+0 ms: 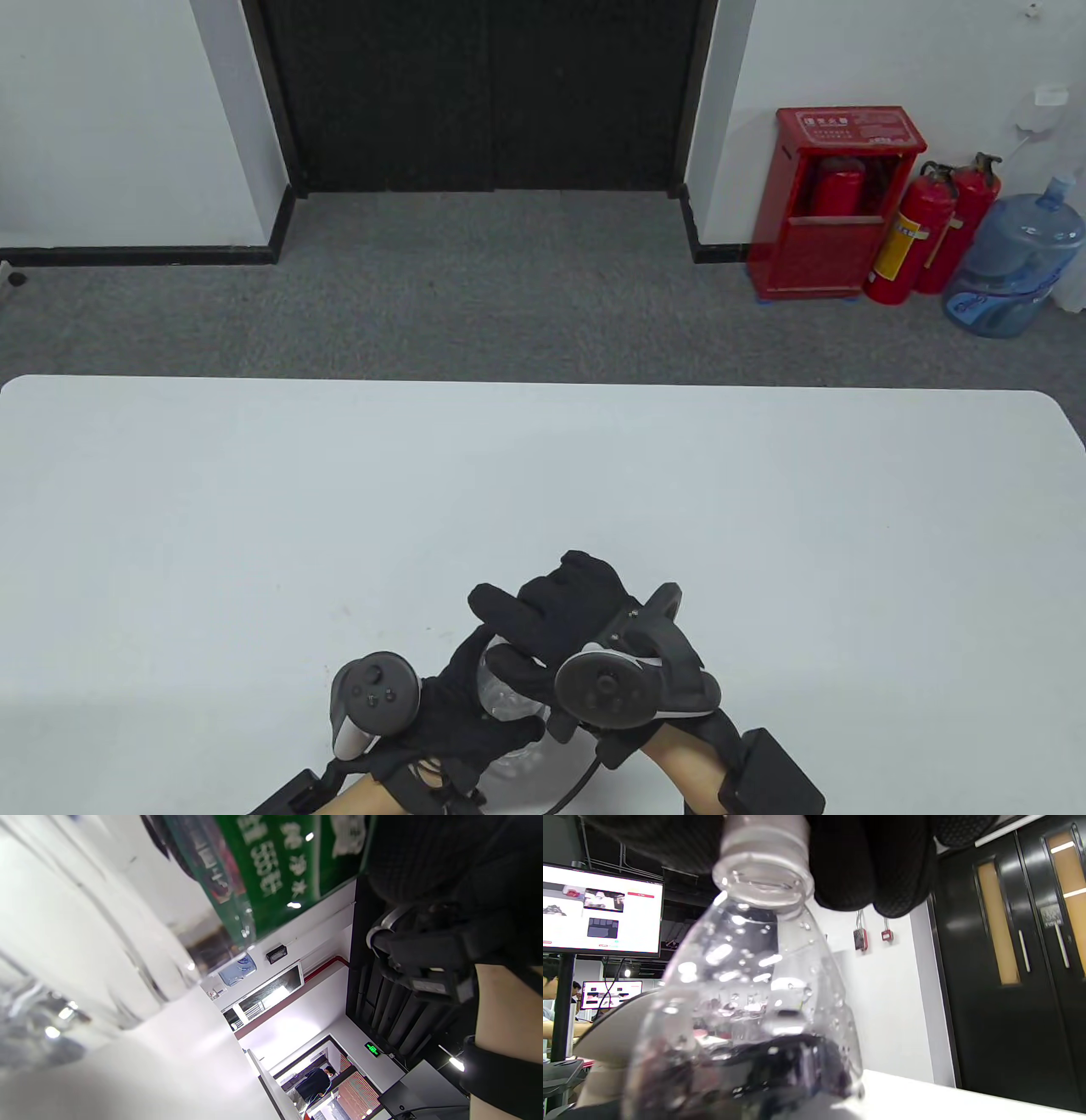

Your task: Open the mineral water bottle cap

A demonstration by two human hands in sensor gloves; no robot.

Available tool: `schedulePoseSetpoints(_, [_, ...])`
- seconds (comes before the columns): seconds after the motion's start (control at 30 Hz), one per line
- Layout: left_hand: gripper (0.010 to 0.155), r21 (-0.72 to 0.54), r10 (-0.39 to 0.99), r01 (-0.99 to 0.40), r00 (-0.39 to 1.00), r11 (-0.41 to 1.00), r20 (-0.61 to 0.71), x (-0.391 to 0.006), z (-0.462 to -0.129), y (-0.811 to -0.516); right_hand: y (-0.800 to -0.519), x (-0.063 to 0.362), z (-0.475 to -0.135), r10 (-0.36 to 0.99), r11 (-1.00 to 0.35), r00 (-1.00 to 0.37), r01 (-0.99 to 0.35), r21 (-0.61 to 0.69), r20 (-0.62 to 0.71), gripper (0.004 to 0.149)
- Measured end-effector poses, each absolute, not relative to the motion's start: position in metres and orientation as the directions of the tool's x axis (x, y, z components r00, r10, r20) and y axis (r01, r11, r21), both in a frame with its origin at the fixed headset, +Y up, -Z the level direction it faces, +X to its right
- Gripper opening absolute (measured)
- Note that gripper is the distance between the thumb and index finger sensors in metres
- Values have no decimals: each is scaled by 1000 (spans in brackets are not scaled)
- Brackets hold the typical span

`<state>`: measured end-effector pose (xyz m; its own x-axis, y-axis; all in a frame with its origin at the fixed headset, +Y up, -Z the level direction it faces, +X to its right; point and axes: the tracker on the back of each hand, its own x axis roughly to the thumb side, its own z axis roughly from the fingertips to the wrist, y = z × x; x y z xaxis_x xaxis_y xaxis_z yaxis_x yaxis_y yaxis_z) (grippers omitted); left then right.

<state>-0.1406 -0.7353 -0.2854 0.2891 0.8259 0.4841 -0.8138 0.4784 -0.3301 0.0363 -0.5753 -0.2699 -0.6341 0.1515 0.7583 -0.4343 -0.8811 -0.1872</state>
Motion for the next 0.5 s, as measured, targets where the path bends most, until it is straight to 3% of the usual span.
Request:
schedulePoseSetpoints(0.1, [98, -321, 819, -812, 297, 487, 491, -140, -285, -734, -580, 37, -274, 179, -895, -642, -422, -148, 746, 67])
schedulePoseSetpoints(0.2, [98, -330, 819, -805, 300, 493, 490, -139, -285, -736, -575, 34, -271, 111, -874, -649, -425, -237, 753, 58])
schedulePoseSetpoints(0.27, [98, -326, 818, -807, 301, 492, 490, -139, -286, -735, -574, 34, -268, 133, -890, -652, -410, -199, 746, 57])
schedulePoseSetpoints(0.4, [98, -316, 824, -819, 295, 479, 485, -141, -287, -734, -562, 46, -265, 198, -816, -634, -529, -232, 747, 57])
schedulePoseSetpoints(0.5, [98, -310, 825, -823, 295, 476, 483, -143, -289, -734, -554, 61, -262, 218, -817, -661, -526, -237, 718, 62])
